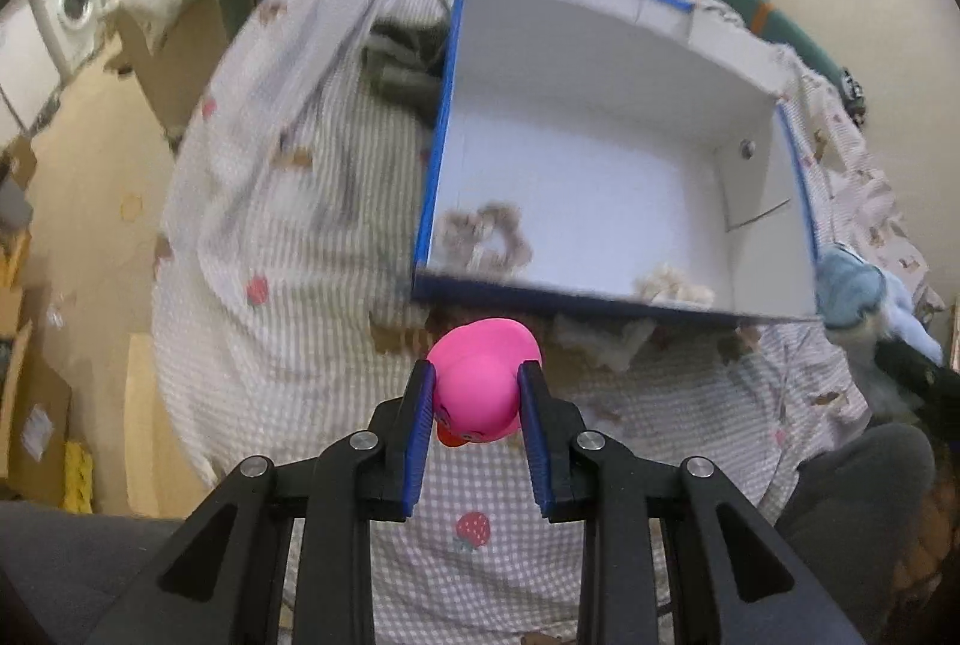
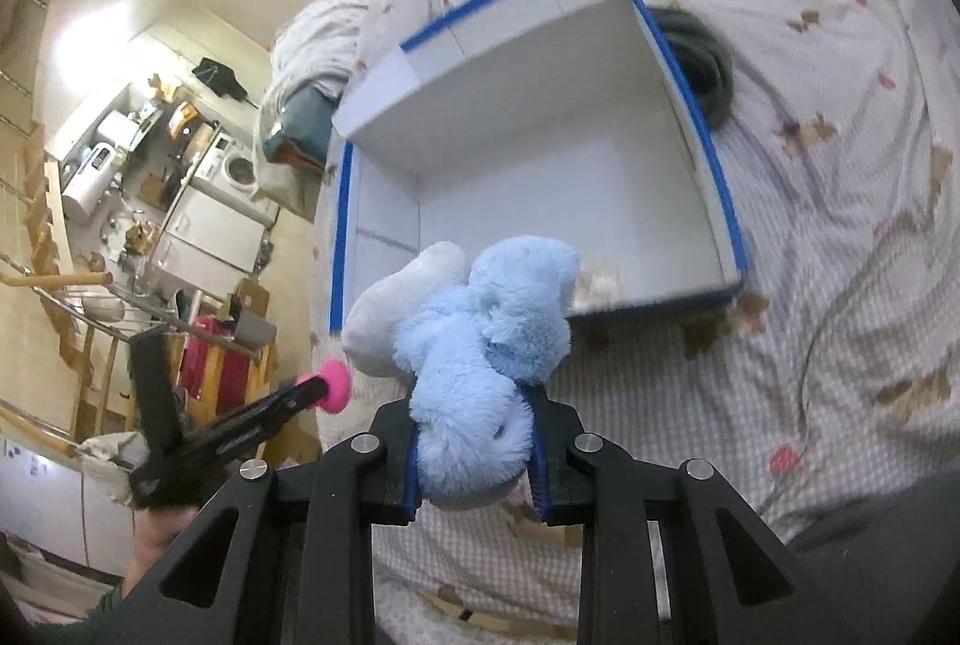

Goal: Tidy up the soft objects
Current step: 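Lift the pink duck and blue plush and carry both over the box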

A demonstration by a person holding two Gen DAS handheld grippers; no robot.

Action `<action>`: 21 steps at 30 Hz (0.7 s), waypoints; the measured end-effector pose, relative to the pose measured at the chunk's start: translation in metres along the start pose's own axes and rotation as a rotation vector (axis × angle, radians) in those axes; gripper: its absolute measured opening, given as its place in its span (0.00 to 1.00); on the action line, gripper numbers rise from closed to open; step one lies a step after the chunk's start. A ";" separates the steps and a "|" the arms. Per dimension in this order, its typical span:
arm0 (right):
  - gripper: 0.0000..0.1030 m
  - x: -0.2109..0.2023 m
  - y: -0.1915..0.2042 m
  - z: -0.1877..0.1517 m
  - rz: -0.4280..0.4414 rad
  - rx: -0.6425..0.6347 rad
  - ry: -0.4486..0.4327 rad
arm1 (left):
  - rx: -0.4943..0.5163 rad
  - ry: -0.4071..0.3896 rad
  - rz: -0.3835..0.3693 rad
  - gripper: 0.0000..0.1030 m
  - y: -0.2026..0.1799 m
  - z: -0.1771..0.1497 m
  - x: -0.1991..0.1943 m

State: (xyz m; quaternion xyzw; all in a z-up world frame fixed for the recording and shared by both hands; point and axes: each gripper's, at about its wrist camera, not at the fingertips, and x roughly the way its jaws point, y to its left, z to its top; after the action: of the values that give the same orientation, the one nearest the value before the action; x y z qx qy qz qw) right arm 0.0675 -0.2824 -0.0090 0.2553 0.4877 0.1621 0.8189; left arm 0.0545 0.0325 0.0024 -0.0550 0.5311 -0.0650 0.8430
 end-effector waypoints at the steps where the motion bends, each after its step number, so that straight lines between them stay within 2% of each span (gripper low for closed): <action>1: 0.28 0.000 0.000 0.005 0.001 0.000 -0.011 | 0.017 -0.022 0.005 0.24 -0.003 0.004 -0.006; 6: 0.28 0.005 -0.002 0.029 0.035 -0.003 -0.051 | 0.066 -0.086 0.021 0.24 -0.014 0.040 -0.016; 12: 0.28 0.027 -0.003 0.056 0.048 -0.015 -0.056 | 0.069 -0.081 0.019 0.24 -0.020 0.085 0.007; 15: 0.28 0.041 -0.003 0.066 0.049 -0.018 -0.048 | 0.059 -0.057 0.021 0.24 -0.022 0.096 0.025; 18: 0.28 0.058 -0.003 0.074 0.025 -0.043 -0.047 | 0.056 -0.052 0.035 0.24 -0.025 0.102 0.043; 21: 0.28 0.071 -0.004 0.078 -0.055 -0.108 -0.092 | 0.047 -0.093 0.016 0.24 -0.024 0.100 0.055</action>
State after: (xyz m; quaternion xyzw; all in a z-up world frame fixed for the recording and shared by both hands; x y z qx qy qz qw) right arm 0.1699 -0.2692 -0.0308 0.2045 0.4467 0.1539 0.8573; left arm 0.1676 0.0019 0.0002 -0.0340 0.4903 -0.0682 0.8682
